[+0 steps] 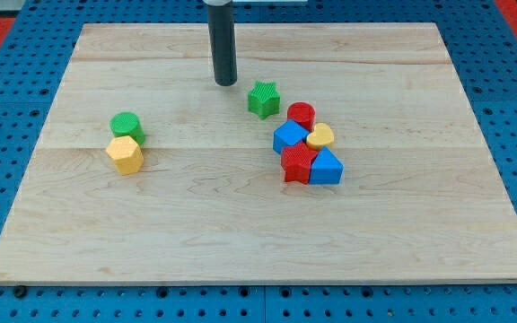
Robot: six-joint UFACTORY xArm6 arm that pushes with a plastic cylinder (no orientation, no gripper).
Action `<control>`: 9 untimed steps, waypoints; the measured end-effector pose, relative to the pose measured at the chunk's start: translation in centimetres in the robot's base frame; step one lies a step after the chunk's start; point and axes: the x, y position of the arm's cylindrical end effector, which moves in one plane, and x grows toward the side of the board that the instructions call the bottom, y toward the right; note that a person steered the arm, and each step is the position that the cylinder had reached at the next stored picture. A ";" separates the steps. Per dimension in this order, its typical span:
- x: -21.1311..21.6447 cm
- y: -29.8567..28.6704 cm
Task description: Move the green circle to the bottom left of the green star
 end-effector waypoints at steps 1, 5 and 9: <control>2.1 2.1; -3.6 5.6; 0.6 7.1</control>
